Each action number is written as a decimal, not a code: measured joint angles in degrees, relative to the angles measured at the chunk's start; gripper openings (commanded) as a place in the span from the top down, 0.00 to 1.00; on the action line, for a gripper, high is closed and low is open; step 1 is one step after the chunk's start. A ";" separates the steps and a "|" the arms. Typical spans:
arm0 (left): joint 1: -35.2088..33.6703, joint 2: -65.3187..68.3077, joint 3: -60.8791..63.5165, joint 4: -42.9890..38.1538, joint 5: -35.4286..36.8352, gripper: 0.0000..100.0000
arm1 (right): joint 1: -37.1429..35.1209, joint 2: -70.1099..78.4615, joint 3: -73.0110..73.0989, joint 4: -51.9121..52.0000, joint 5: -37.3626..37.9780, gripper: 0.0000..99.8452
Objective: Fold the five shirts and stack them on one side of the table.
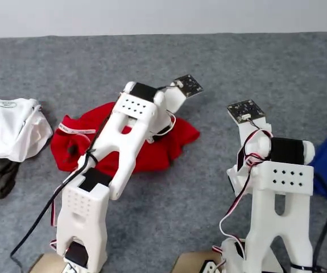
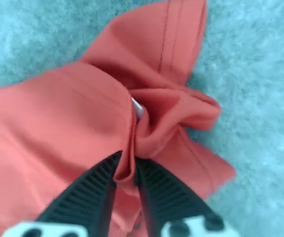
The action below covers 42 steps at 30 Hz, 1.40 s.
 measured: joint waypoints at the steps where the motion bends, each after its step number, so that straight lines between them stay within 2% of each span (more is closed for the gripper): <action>1: -0.18 -1.32 -1.14 1.14 0.00 1.00 | 0.00 0.00 -0.18 0.00 0.00 0.99; 5: -2.02 -7.56 -3.87 5.01 0.00 1.00 | -1.93 0.00 -2.73 -0.44 0.00 0.99; 10: -5.80 -12.22 -4.22 8.88 0.00 0.99 | -9.76 1.85 -3.08 -3.34 0.00 0.99; 19: -11.78 -12.57 1.32 9.23 0.00 0.99 | -18.64 17.93 -12.31 -11.87 -0.09 0.98; 25: -12.13 -12.57 4.84 9.14 0.00 0.96 | -23.30 30.86 -21.80 -16.53 -0.18 0.86; 31: -14.33 -12.66 5.45 8.62 0.00 0.88 | -24.35 36.75 -27.96 -16.79 -0.18 0.83; 42: -22.24 -12.75 5.45 7.47 0.00 0.87 | -24.44 36.84 -28.48 -16.44 -0.18 0.83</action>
